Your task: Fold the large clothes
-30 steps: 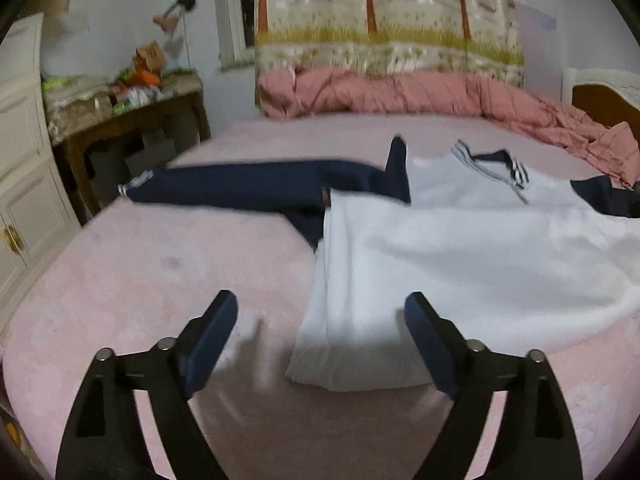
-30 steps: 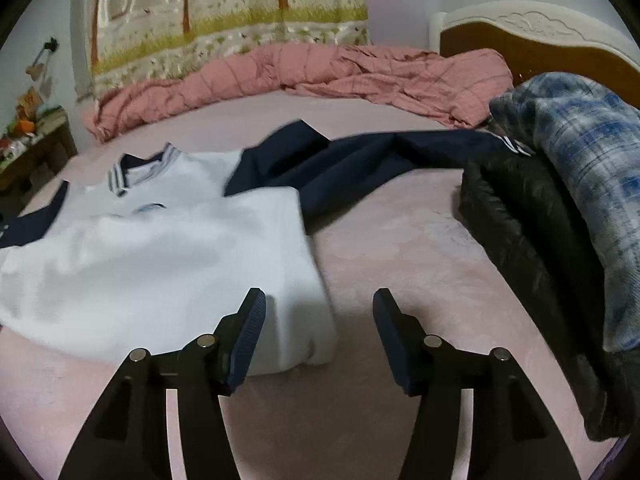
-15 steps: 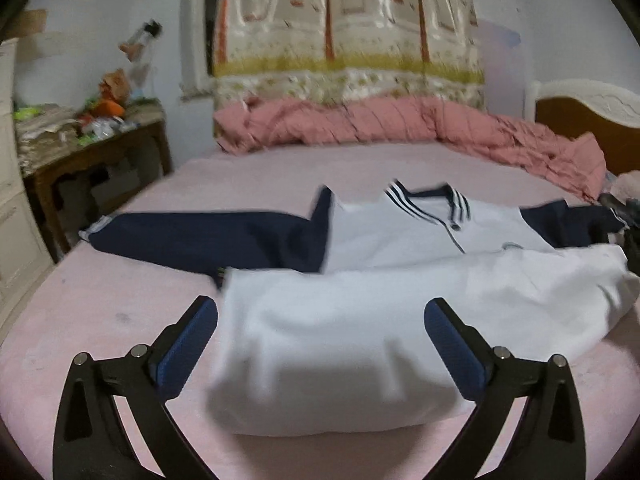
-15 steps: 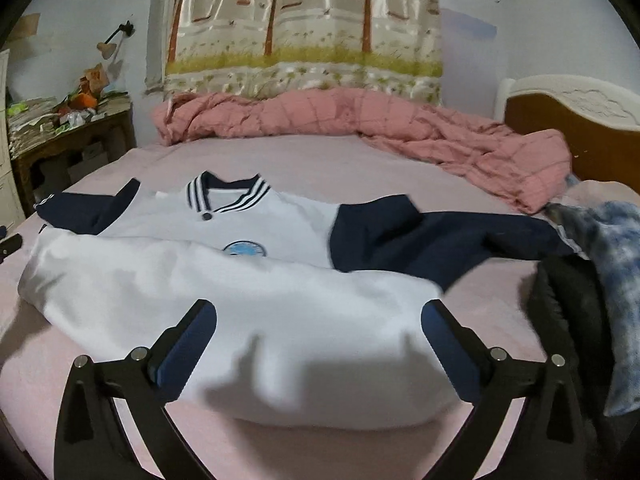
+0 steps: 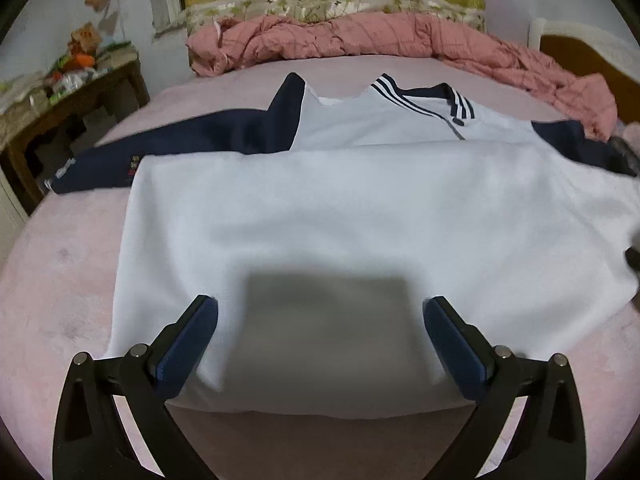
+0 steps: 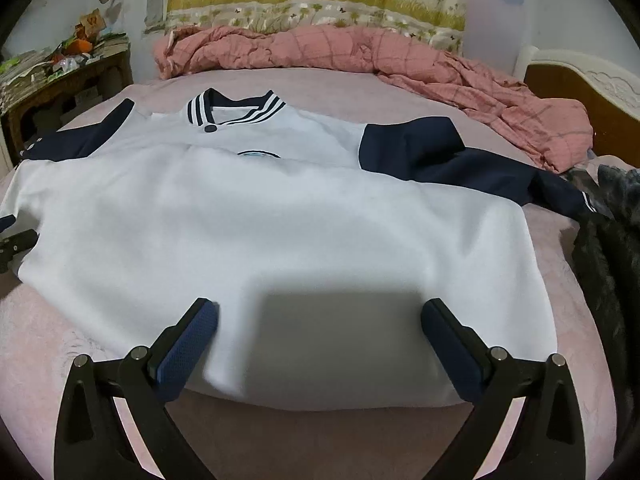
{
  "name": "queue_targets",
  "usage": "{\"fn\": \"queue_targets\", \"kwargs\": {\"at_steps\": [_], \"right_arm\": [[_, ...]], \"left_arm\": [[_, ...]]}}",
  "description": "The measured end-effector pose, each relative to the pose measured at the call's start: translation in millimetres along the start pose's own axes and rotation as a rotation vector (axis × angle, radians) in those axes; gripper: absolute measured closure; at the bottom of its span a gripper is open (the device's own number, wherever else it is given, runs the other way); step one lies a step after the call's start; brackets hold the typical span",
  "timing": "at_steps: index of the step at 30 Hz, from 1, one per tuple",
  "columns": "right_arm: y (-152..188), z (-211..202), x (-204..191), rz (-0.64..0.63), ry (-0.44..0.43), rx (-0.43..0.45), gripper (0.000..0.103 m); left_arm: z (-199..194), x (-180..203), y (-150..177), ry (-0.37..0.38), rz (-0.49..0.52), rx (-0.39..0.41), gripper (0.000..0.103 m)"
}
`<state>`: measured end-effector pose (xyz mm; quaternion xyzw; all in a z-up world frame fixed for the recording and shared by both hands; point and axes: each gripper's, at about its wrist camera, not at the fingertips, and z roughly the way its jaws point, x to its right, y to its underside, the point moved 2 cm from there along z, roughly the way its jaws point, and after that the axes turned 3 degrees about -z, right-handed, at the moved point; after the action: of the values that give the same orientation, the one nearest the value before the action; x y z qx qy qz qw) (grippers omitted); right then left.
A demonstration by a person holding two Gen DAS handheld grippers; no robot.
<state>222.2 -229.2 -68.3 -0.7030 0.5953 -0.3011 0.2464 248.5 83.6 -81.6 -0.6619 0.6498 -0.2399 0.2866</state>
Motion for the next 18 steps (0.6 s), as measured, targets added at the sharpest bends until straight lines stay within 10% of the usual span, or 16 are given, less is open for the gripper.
{"fn": "queue_targets", "kwargs": {"at_steps": [11, 18], "right_arm": [[-1.5, -17.0, 12.4, 0.045, 0.052, 0.092, 0.000], [-17.9, -85.4, 32.8, 0.080, 0.099, 0.399, 0.000]], "left_arm": [[-64.4, -23.1, 1.2, 0.022, -0.092, 0.332, 0.000], [-114.7, -19.2, -23.0, -0.087, -0.141, 0.585, 0.000]]}}
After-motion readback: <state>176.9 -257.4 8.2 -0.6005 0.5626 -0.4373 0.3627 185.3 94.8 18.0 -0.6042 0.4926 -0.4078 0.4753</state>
